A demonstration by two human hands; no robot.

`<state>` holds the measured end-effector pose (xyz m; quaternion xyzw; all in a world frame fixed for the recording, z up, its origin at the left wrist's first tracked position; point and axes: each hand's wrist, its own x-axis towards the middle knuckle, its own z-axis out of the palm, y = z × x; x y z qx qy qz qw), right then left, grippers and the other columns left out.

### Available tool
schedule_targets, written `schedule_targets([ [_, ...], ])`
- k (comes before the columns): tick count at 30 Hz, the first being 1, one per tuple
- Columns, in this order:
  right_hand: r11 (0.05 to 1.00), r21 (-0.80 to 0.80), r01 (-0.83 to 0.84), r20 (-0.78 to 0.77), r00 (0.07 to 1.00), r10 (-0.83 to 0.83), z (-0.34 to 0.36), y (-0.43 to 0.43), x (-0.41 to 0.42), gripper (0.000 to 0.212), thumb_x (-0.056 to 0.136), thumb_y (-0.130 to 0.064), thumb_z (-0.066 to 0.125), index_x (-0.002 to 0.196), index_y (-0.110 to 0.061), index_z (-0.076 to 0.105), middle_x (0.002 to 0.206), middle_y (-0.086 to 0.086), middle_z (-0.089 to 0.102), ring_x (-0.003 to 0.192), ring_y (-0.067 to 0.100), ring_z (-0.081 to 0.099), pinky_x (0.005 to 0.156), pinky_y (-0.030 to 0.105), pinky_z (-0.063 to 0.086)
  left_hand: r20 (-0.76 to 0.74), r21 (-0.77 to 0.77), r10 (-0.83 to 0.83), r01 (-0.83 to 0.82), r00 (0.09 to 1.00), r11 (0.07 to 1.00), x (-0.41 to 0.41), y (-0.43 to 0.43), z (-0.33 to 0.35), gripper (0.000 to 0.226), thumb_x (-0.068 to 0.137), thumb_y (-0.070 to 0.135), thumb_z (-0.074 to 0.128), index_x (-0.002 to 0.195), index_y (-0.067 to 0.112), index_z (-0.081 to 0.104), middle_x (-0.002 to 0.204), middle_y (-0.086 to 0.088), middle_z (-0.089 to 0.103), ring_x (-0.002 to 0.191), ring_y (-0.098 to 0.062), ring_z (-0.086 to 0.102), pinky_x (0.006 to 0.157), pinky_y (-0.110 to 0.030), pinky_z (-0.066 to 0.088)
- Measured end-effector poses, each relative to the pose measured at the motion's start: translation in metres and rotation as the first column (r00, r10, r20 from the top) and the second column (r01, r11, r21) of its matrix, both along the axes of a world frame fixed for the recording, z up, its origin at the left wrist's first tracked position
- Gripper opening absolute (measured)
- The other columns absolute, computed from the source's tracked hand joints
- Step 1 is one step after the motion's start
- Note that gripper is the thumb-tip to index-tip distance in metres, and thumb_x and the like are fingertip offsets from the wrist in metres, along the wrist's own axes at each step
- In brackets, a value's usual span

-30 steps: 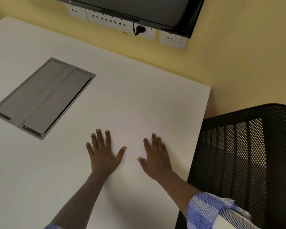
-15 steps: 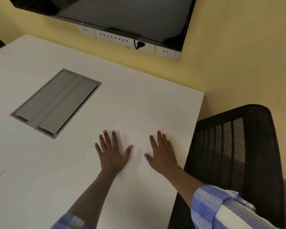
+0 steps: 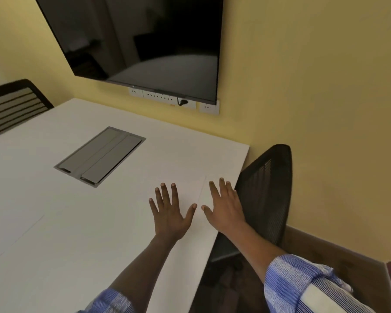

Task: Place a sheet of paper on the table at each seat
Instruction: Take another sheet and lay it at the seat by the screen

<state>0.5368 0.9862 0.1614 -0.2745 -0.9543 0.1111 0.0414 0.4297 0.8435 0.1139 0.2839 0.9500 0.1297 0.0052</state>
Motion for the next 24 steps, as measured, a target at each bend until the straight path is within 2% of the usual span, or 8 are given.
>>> schedule_targets([
  [6, 1.0, -0.001, 0.001, -0.056, 0.998, -0.001, 0.028, -0.059, 0.106, 0.084, 0.095, -0.061, 0.047, 0.159, -0.026, 0.007, 0.169, 0.011, 0.002, 0.155, 0.035, 0.001, 0.124, 0.051, 0.013, -0.063, 0.033, -0.011, 0.013, 0.998, 0.999, 0.104, -0.057, 0.035, 0.098, 0.088, 0.082, 0.011, 0.161, 0.021, -0.011, 0.169, -0.013, -0.016, 0.156, -0.034, -0.016, 0.126, -0.059, -0.002],
  [12, 1.0, -0.024, 0.017, -0.1, 0.995, -0.02, 0.058, -0.124, 0.196, 0.084, 0.094, -0.064, 0.046, 0.16, -0.03, 0.007, 0.17, 0.007, 0.002, 0.155, 0.033, 0.002, 0.123, 0.049, 0.011, -0.088, -0.022, -0.043, 0.041, 0.995, 0.999, 0.186, -0.124, 0.072, 0.099, 0.082, 0.086, 0.0, 0.161, 0.027, -0.013, 0.168, -0.009, -0.02, 0.155, -0.032, -0.018, 0.126, -0.059, -0.002],
  [24, 0.999, -0.015, 0.047, -0.151, 0.987, -0.049, 0.094, -0.238, 0.256, 0.083, 0.094, -0.065, 0.044, 0.16, -0.03, 0.006, 0.17, 0.005, 0.003, 0.156, 0.032, 0.004, 0.124, 0.047, 0.014, -0.16, -0.01, -0.089, 0.088, 0.983, 0.996, 0.236, -0.244, 0.125, 0.097, 0.086, 0.084, 0.005, 0.162, 0.026, -0.007, 0.171, -0.01, -0.01, 0.158, -0.032, -0.01, 0.127, -0.057, 0.005],
])
